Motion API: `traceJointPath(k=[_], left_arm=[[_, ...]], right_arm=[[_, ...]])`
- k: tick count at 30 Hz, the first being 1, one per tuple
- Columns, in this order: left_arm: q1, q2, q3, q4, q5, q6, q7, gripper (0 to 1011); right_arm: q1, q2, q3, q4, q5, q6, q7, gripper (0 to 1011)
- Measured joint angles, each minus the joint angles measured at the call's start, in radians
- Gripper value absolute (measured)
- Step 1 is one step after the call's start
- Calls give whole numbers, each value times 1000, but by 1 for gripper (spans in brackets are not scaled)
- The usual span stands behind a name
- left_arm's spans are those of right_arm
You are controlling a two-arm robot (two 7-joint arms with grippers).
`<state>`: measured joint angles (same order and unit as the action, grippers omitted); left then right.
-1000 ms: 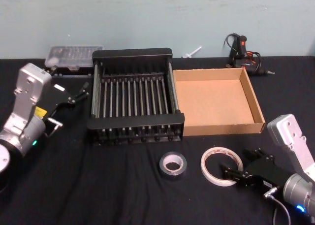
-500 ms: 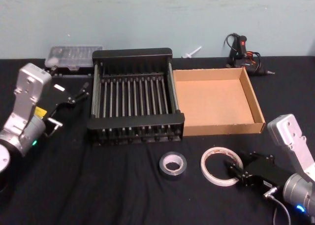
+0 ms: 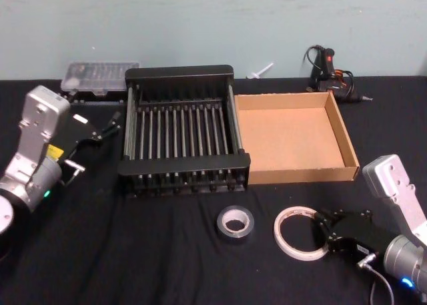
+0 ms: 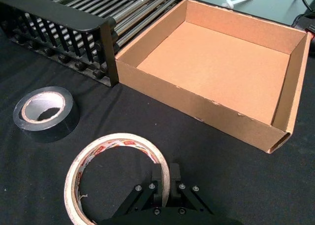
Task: Pick up the white tape and place it into the black box , Pick up the silver tape and place it into the brown box.
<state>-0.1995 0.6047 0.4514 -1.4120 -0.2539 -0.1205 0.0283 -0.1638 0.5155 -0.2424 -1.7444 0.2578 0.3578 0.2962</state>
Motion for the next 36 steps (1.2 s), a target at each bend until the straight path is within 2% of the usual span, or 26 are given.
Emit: traceJointPath(k=[9,24,36], left_arm=[[0,0,0,0,0,0,0,1001],[0,0,0,0,0,0,0,1001],[0,0,0,0,0,0,0,1001]], right_arm=[[0,-1,1,0,0,-1,1,90],[-3,3,35,-26,12,-43,27,90],[37,10,74,-37,18,-78,23,88]])
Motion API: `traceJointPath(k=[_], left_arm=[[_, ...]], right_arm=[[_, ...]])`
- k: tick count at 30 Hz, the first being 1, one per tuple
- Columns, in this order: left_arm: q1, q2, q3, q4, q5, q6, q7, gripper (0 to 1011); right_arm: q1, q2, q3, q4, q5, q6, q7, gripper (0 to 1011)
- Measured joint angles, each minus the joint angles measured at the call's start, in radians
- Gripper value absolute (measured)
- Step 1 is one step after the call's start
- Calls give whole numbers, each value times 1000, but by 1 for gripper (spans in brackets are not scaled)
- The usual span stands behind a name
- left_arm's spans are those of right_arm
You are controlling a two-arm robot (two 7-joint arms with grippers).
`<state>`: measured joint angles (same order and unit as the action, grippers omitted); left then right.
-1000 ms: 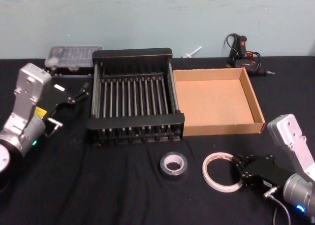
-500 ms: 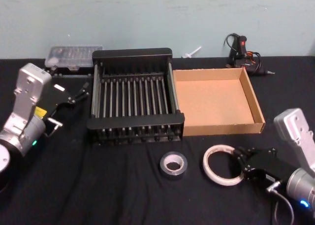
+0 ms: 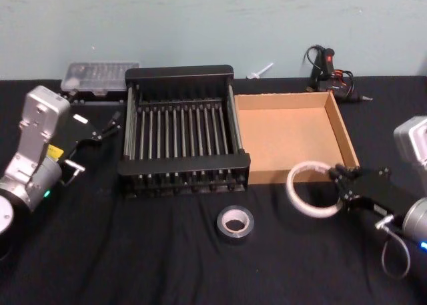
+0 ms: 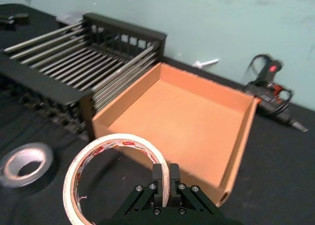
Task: Pick up the white tape and place it into the black box , Pick up the silver tape and place it into the brown box.
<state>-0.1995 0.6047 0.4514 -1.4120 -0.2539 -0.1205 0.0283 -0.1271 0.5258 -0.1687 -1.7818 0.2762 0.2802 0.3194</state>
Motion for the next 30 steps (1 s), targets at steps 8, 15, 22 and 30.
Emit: traceJointPath(k=[8,15,22,30], left_arm=[[0,0,0,0,0,0,0,1001],[0,0,0,0,0,0,0,1001],[0,0,0,0,0,0,0,1001],[0,0,0,0,0,0,0,1001]], right_arm=[[64,-10,13,26,-19,-10,-18,88],[138,-27,3,68,-55,-26,-25,88],[223,-50,-28,125,-106,-70,-18,90],[324,-91,-83,202,-168,-131,1,90]])
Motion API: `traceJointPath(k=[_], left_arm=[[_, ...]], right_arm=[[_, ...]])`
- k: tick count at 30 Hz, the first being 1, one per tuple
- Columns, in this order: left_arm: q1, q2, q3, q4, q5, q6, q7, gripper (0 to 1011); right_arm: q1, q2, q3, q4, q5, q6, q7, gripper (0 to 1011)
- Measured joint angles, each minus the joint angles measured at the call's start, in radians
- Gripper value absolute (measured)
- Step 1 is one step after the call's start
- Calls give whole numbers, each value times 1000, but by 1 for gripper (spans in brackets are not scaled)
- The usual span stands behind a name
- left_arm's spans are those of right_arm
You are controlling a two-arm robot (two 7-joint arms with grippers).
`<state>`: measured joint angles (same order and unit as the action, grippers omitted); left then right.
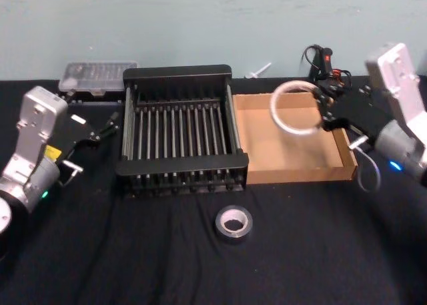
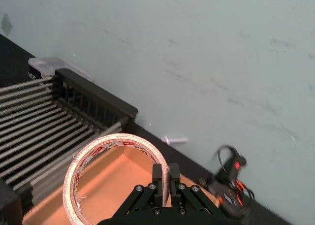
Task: Pick up the white tape and place it into the black box , Pick up the silver tape and place it into the brown box.
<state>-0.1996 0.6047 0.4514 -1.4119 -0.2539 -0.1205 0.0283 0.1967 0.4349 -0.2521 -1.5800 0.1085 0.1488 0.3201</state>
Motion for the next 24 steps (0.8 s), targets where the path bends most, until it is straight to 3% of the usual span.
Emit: traceJointPath(k=[14,24], left_arm=[[0,0,0,0,0,0,0,1001],[0,0,0,0,0,0,0,1001]], right_arm=[[190,-110,-110,197,-77,-100,42,88],[291,-188,-171,339,-94,-184,71,88]])
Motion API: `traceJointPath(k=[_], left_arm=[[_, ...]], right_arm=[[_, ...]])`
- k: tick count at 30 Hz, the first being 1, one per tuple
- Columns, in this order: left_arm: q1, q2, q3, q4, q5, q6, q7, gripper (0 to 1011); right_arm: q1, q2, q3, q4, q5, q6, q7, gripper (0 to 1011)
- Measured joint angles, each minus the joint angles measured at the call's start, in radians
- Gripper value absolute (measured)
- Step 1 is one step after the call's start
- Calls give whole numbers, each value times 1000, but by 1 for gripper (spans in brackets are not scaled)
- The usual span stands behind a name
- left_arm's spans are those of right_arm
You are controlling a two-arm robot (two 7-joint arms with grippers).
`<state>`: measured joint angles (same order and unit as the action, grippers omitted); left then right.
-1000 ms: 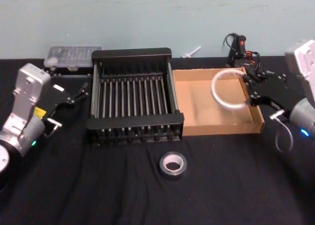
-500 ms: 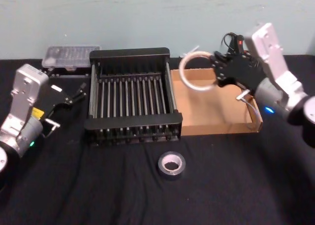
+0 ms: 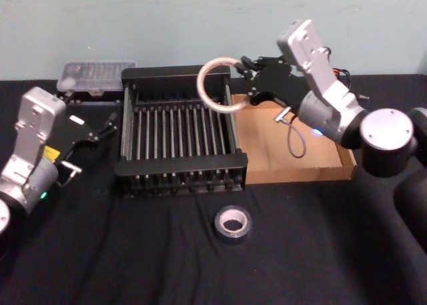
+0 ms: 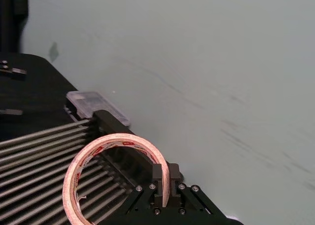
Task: Pick up the white tape and place it into the black box , Pick up the silver tape and place it into the brown box.
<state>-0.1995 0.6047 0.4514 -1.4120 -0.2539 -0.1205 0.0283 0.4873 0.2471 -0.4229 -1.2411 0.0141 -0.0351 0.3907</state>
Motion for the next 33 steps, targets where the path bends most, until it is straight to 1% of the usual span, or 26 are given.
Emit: traceJointPath(k=[1,2,5,8,16,22,33], left_arm=[[0,0,0,0,0,0,0,1001],[0,0,0,0,0,0,0,1001],[0,0,0,0,0,0,0,1001],[0,0,0,0,0,0,0,1001],[0,0,0,0,0,0,0,1001],[0,0,0,0,0,0,0,1001],[0,0,0,0,0,0,0,1001]], right_arm=[[7,-6,-5,12,-1,-6,2,88],[20,-19,-15,37,-3,-18,6,90],[37,-38,-29,76,-7,-34,8,90],[61,-65,-46,134,-14,-56,9,88],[93,-103,-67,228,-24,-82,9,90],[99,-115,-71,255,-26,-83,10,90],[100,-117,-73,259,-27,-82,12,90]])
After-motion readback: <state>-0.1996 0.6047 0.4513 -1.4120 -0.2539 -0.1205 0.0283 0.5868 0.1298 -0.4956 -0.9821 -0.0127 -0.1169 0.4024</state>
